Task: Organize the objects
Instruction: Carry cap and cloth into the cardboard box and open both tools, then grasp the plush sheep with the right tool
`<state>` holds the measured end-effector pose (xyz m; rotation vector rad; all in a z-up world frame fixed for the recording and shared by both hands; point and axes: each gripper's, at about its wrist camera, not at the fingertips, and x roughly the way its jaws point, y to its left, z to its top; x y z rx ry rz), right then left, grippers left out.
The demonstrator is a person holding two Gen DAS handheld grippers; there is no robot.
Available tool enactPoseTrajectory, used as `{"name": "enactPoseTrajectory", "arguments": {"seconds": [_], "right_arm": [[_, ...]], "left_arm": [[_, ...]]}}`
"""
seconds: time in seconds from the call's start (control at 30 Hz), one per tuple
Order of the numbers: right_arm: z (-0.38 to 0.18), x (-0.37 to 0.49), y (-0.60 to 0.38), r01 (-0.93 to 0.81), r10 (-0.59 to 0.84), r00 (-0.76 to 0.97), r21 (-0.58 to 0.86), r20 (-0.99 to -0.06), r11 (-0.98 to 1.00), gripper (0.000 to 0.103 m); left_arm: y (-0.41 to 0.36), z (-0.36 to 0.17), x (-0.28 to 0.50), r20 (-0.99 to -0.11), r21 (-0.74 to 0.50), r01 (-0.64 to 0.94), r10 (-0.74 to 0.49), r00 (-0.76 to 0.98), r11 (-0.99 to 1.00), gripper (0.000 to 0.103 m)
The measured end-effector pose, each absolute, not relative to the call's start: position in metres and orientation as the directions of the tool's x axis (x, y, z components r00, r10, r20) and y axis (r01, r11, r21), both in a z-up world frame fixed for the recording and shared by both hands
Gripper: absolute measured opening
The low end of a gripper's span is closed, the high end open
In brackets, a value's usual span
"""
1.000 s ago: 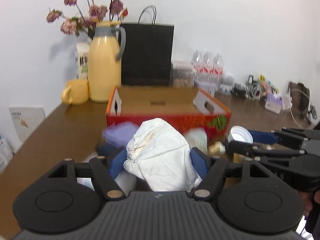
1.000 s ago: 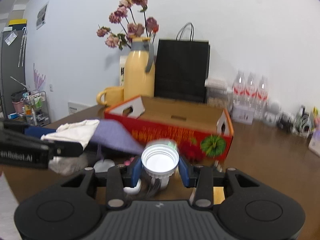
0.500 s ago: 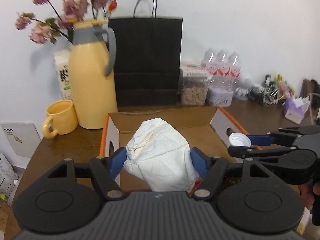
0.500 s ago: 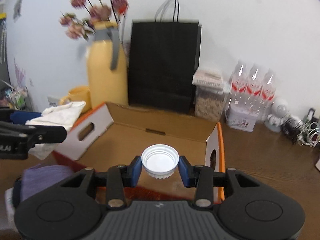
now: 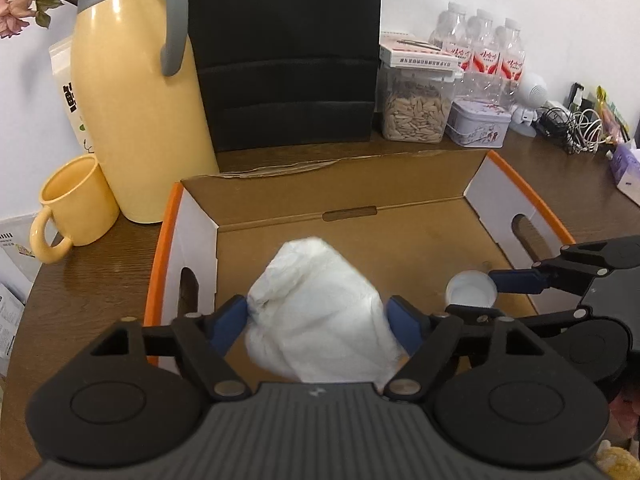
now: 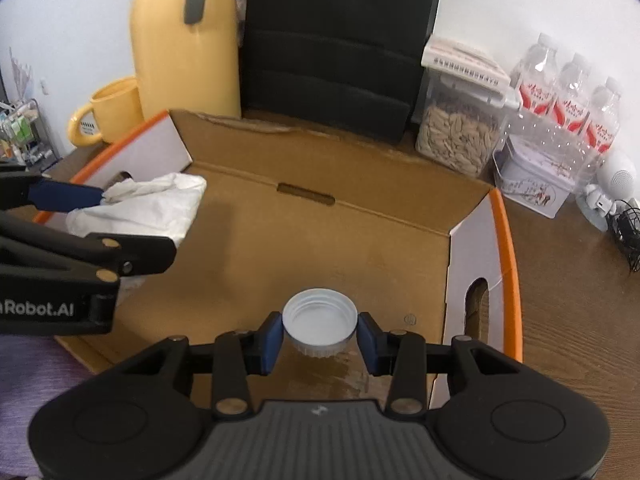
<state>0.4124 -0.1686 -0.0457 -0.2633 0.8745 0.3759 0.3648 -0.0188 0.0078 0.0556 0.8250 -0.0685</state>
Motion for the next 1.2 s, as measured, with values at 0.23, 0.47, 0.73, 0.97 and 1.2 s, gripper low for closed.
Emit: {"name": "enactPoseTrajectory", "arguments": {"seconds": [0.23, 0.47, 0.73, 0.97, 1.2], "right_arm": [[-0.046, 0.411, -0.172, -0.412, 0.214, 0.605, -0.072, -0.767, 0.908, 0.087], [-0.031, 0.399, -0.176, -0.409, 0.238, 0.646, -0.065, -0.725, 0.91, 0.103], [-0.002, 0.368, -0.186, -0.38, 0.248, 0.723, -0.072, -0.645, 0.922, 0.103], [0.03, 0.307, -0.215, -0.355, 0.272, 0.802, -0.058, -0.531, 0.933, 0.103], [0.04, 0.235, -0.246, -0.335, 0.271, 0.845, -0.061, -0.461, 0.94, 0.103]], "left_arm": [[-0.015, 0.009, 0.361, -0.701, 0.021, 0.062, -0.03, 0.713, 0.998, 0.103], [-0.007, 0.019, 0.348, -0.673, -0.015, 0.036, -0.036, 0.738, 0.999, 0.103], [-0.002, 0.045, 0.303, -0.581, -0.027, 0.029, -0.04, 0.813, 0.999, 0.103], [0.004, 0.065, 0.234, -0.46, -0.015, 0.034, -0.037, 0.887, 0.999, 0.103], [0.017, 0.066, 0.169, -0.435, -0.004, 0.041, -0.039, 0.9, 0.999, 0.103]]}}
